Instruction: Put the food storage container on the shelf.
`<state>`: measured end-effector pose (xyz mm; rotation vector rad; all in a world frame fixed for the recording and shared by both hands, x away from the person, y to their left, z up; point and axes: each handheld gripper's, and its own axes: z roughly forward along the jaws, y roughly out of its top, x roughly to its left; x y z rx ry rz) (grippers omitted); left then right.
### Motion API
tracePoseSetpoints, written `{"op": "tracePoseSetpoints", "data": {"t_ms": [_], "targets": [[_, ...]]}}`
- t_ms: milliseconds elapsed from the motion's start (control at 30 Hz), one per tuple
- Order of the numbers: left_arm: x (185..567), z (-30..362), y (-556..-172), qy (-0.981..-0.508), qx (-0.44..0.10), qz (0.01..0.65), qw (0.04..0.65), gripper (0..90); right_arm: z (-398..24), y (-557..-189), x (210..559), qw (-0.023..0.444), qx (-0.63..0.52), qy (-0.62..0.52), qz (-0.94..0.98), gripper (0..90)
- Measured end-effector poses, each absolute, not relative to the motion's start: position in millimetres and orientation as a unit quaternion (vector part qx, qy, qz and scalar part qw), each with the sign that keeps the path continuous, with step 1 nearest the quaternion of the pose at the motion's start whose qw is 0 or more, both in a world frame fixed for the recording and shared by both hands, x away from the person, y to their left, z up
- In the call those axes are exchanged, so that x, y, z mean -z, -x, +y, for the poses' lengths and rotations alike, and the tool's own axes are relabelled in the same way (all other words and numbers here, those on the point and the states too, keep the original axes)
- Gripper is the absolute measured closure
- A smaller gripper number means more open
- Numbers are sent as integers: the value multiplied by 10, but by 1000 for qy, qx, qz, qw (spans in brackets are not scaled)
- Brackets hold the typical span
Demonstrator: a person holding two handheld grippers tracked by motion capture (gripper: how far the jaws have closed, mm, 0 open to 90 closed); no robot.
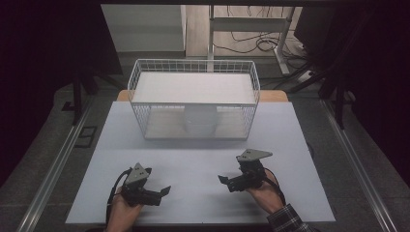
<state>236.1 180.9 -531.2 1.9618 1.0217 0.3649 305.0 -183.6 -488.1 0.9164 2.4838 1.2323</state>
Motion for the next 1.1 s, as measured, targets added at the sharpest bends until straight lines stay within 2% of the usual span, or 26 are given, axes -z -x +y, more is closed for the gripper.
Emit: {"op": "tracePoseSetpoints", "data": {"t_ms": [1100], "targets": [[5229, 2142, -2138, -773, -192, 433, 422, 15, -2360, -2716, 4857, 153, -409, -355, 826, 0]]}}
